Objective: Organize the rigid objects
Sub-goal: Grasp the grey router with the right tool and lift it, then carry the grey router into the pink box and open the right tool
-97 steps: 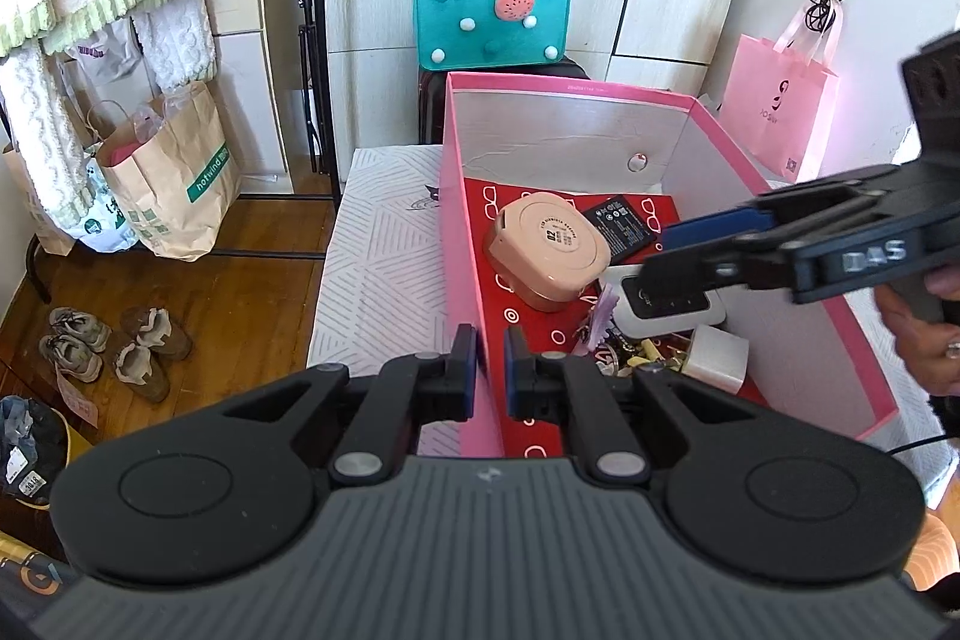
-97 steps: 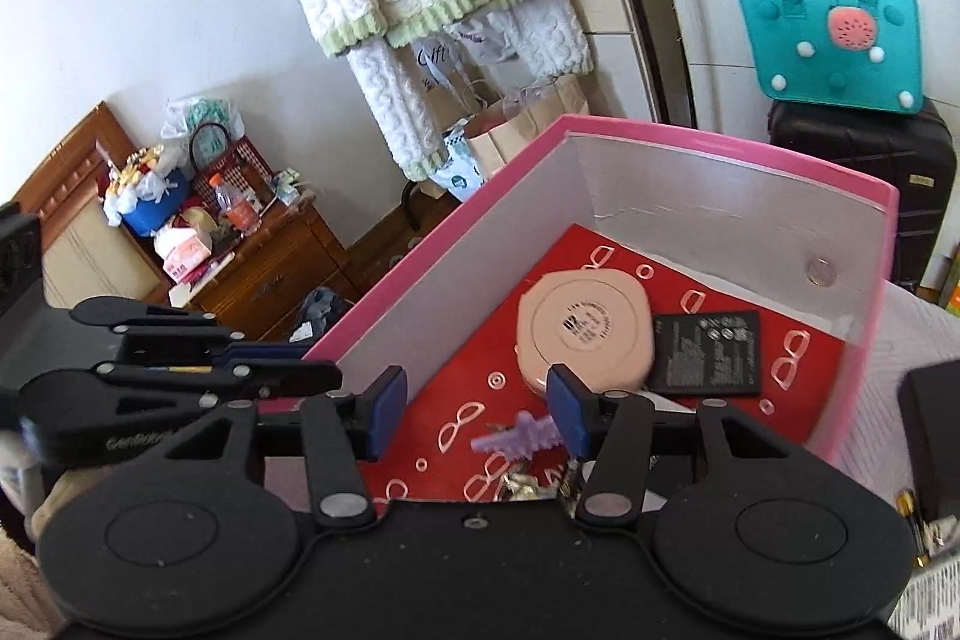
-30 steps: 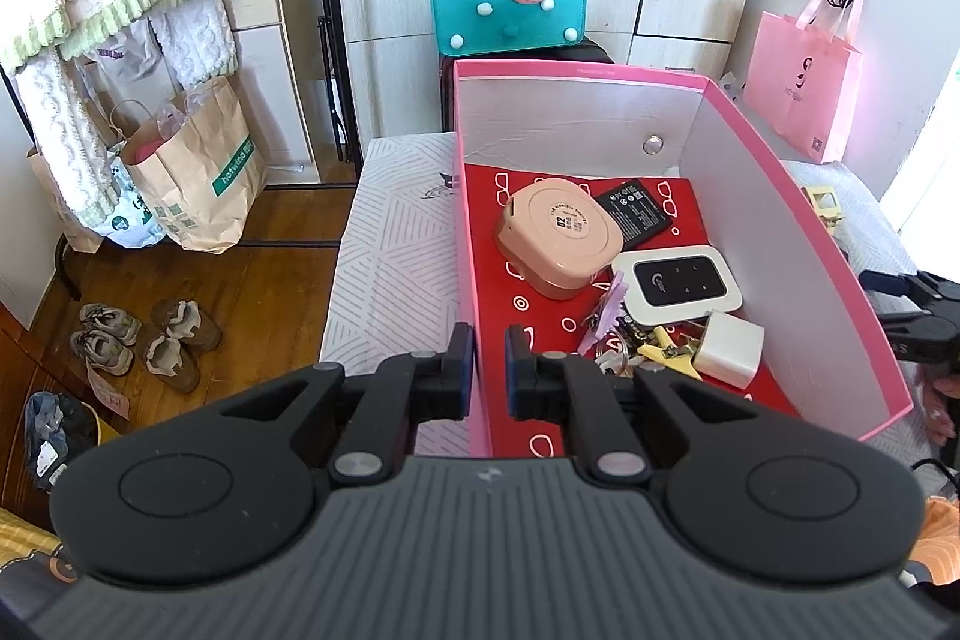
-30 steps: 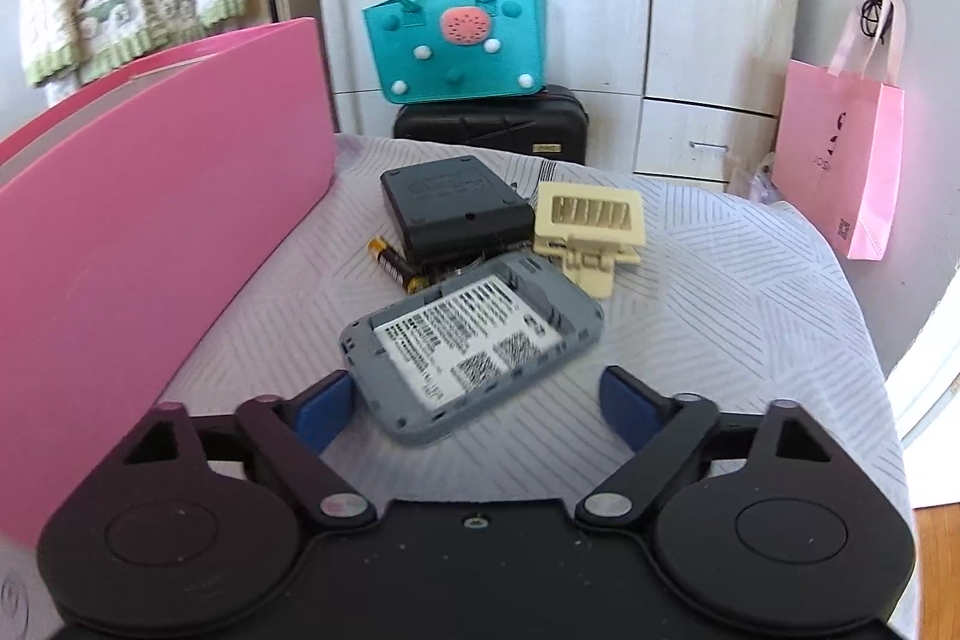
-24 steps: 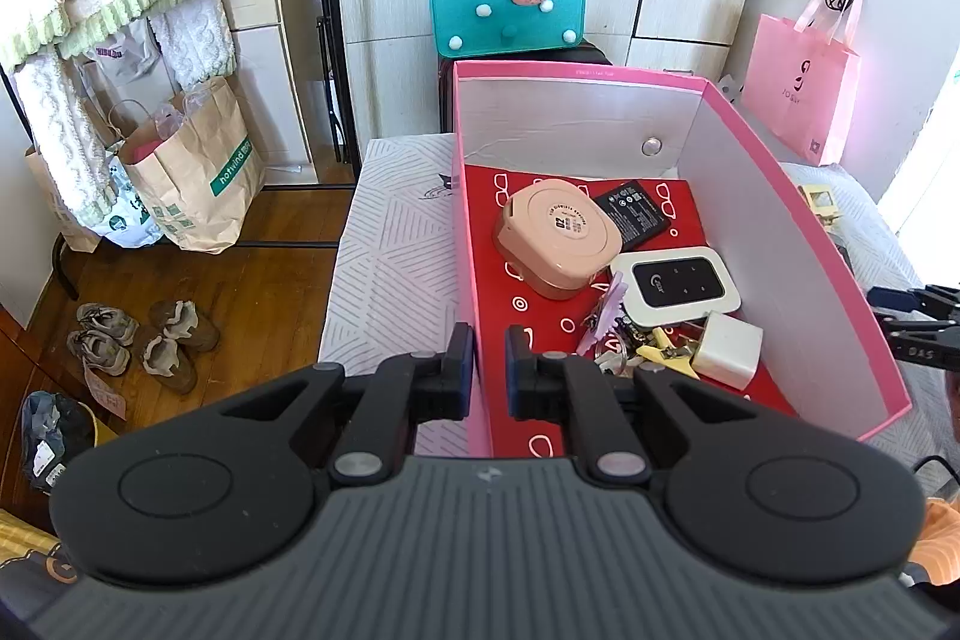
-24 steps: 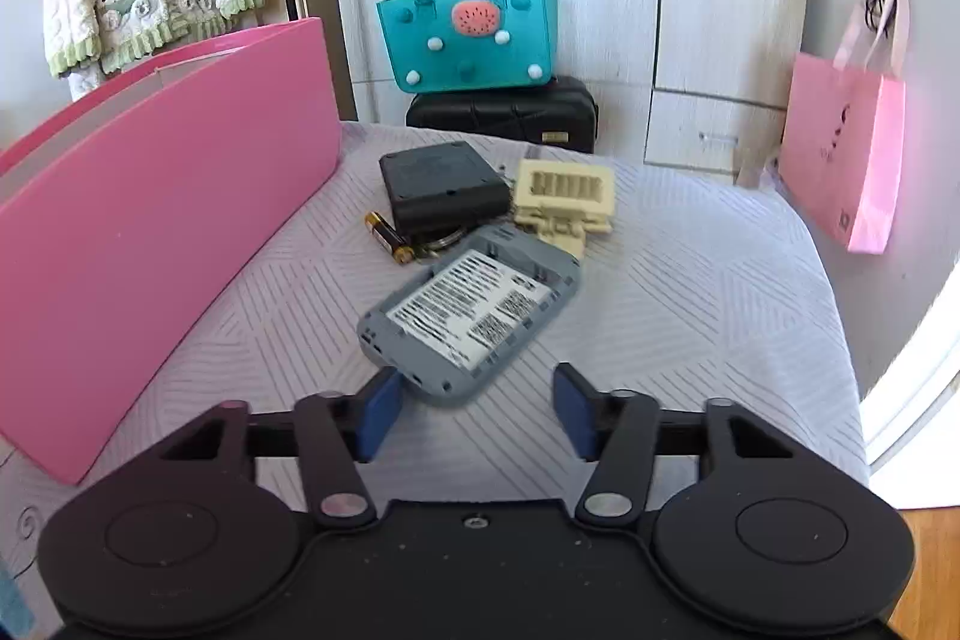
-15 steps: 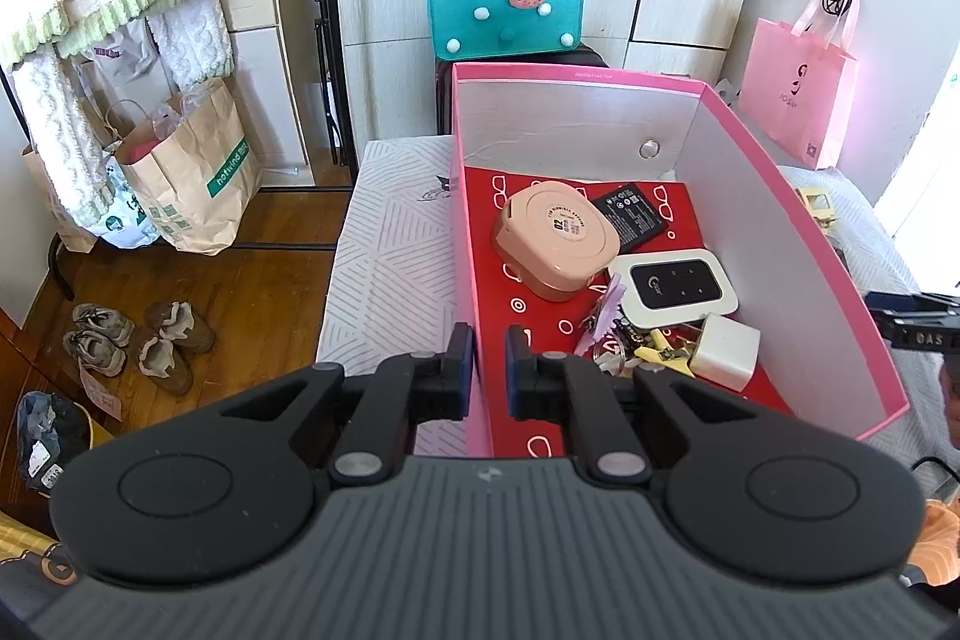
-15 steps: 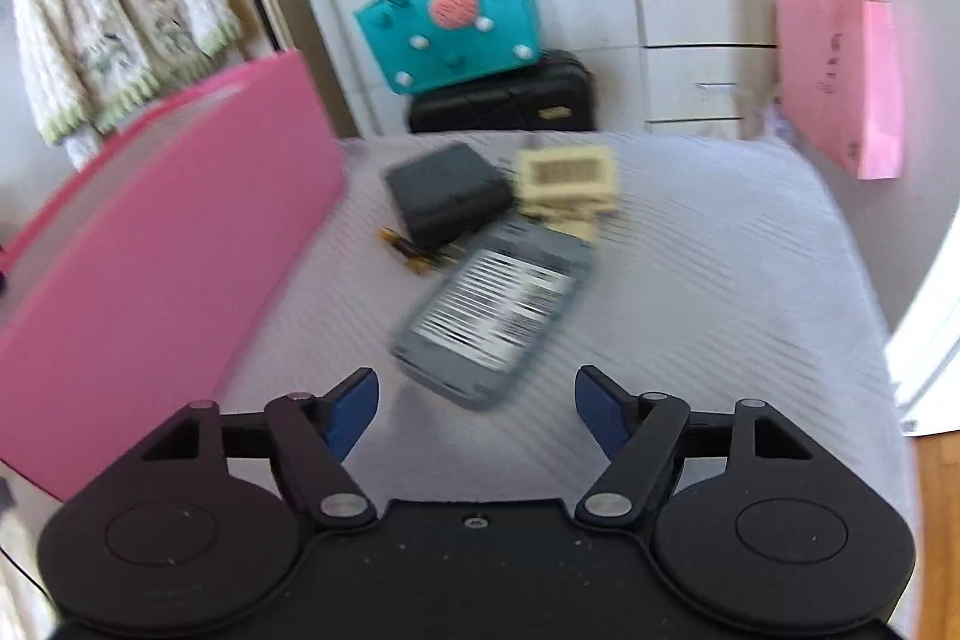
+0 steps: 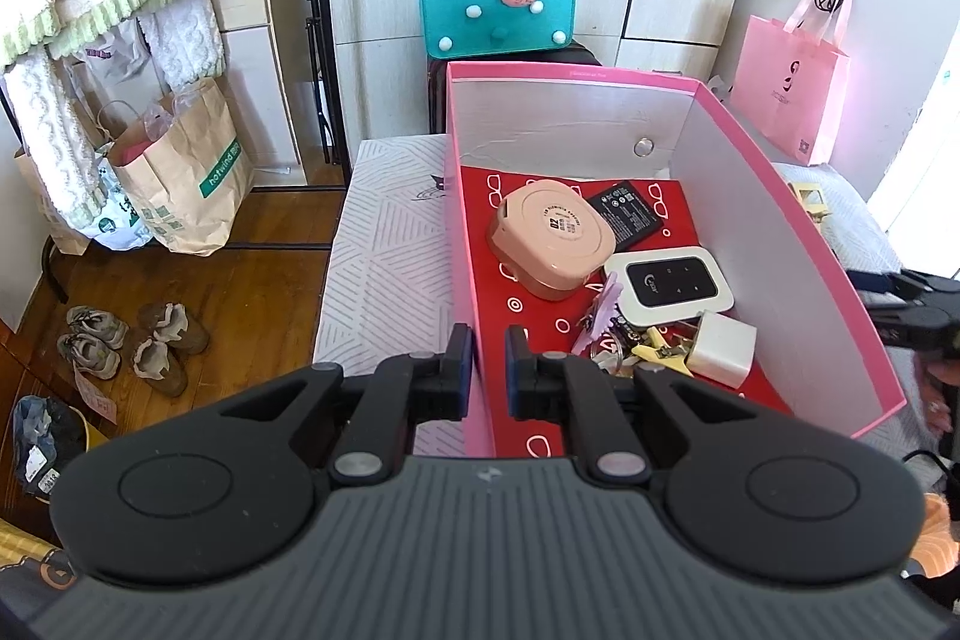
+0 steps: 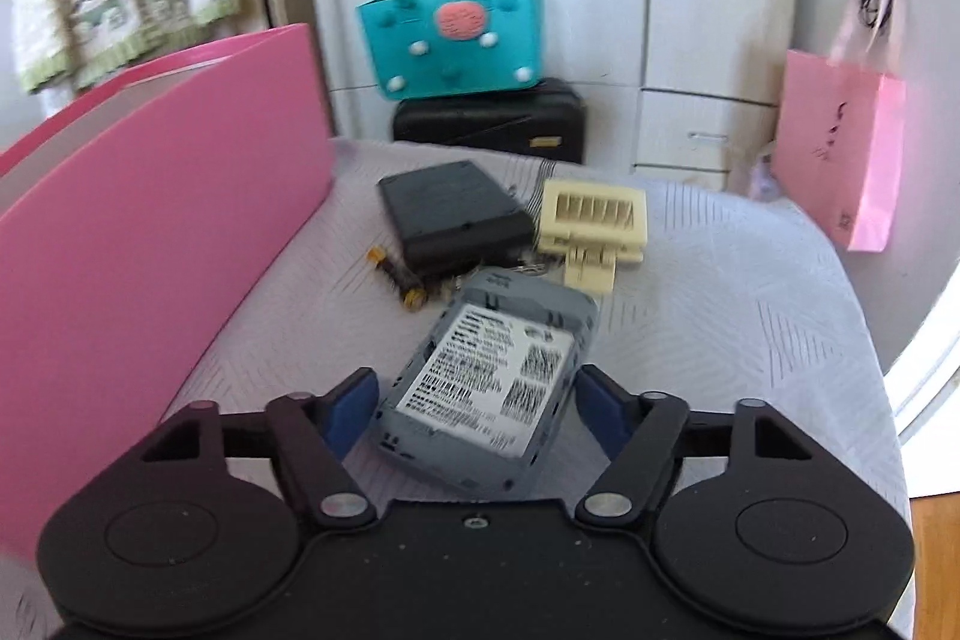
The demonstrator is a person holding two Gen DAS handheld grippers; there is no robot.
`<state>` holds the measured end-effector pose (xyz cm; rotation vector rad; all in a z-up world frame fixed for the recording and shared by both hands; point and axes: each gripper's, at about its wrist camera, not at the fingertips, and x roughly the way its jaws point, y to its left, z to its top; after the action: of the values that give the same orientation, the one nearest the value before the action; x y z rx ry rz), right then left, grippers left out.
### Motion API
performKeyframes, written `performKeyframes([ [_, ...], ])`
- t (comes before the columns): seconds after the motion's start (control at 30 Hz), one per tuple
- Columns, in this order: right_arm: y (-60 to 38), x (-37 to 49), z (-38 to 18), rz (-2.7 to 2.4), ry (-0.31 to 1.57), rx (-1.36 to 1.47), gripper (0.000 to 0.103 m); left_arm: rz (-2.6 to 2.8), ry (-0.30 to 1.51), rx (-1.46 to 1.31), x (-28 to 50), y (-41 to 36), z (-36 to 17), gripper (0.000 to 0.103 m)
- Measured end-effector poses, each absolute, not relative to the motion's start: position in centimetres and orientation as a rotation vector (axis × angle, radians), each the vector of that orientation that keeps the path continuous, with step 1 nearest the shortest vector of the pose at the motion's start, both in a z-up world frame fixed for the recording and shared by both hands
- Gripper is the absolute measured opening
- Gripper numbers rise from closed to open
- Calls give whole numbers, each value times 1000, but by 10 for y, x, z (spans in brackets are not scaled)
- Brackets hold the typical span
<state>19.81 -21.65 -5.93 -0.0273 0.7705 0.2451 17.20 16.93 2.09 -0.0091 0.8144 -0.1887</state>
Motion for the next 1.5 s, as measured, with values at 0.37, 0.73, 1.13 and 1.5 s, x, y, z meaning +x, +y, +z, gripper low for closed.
performKeyframes([
  [0.37,-244,192,-55,201,815,-7,78,-187,809,3,172,167,20,9],
  [0.73,-226,205,-53,268,803,-78,65,-185,842,39,174,165,25,9],
  [1.13,-233,175,-23,283,731,-14,64,-182,857,54,175,162,27,9],
  [1.5,-165,168,62,709,604,-16,65,-183,854,62,175,165,27,5],
])
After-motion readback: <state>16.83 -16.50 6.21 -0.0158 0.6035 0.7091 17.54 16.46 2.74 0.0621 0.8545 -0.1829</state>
